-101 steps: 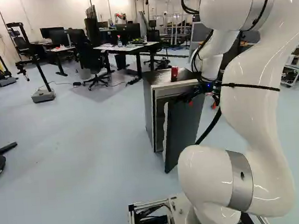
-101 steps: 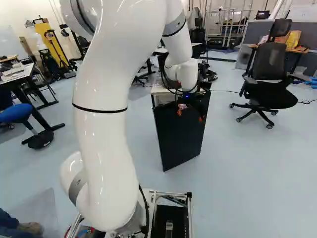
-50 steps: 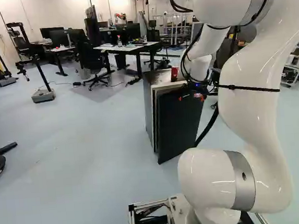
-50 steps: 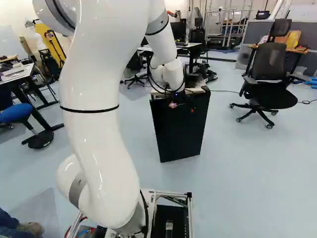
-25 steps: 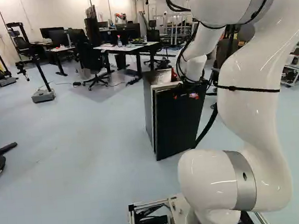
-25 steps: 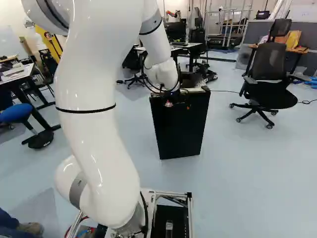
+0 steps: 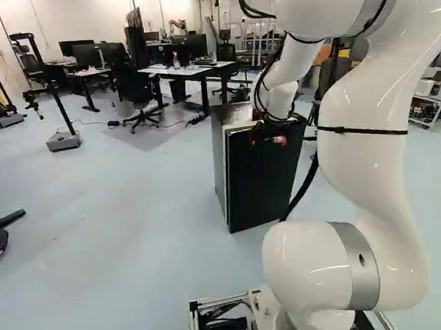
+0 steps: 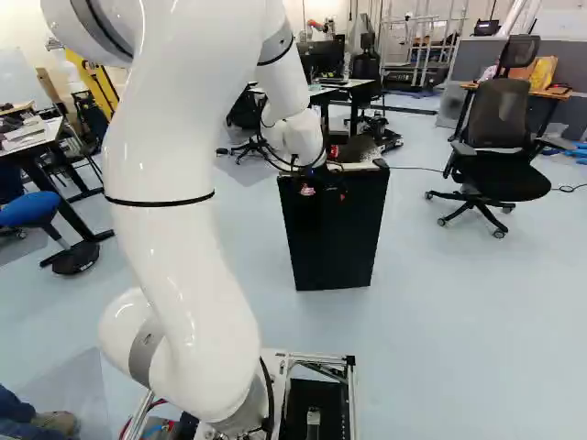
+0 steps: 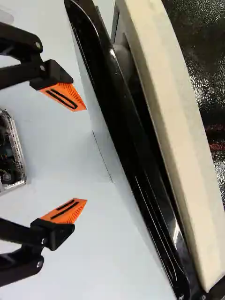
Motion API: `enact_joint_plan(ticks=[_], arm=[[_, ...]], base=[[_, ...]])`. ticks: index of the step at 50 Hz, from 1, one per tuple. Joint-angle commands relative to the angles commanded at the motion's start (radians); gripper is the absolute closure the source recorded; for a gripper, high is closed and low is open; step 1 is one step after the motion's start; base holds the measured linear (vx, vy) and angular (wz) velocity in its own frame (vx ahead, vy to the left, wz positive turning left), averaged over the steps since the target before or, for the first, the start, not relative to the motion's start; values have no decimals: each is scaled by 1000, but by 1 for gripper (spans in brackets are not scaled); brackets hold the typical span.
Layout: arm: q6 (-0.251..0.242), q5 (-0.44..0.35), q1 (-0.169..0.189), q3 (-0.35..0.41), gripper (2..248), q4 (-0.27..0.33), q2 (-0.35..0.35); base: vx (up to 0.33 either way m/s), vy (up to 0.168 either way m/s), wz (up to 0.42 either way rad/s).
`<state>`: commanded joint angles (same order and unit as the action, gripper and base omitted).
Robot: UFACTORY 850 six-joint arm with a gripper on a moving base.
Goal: Grab a drink from the fridge
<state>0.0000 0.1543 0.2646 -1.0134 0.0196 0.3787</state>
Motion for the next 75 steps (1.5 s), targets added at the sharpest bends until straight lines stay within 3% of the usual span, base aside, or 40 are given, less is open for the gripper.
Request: enact_joint_plan(ticks=[39, 65, 75], arm=[[0, -9, -32, -79, 3, 0, 60], [0, -44, -32, -79, 3, 0, 60], [0, -44, -34, -46, 3, 0, 35]], base=[[0, 0, 0], [0, 0, 0], [0, 0, 0]])
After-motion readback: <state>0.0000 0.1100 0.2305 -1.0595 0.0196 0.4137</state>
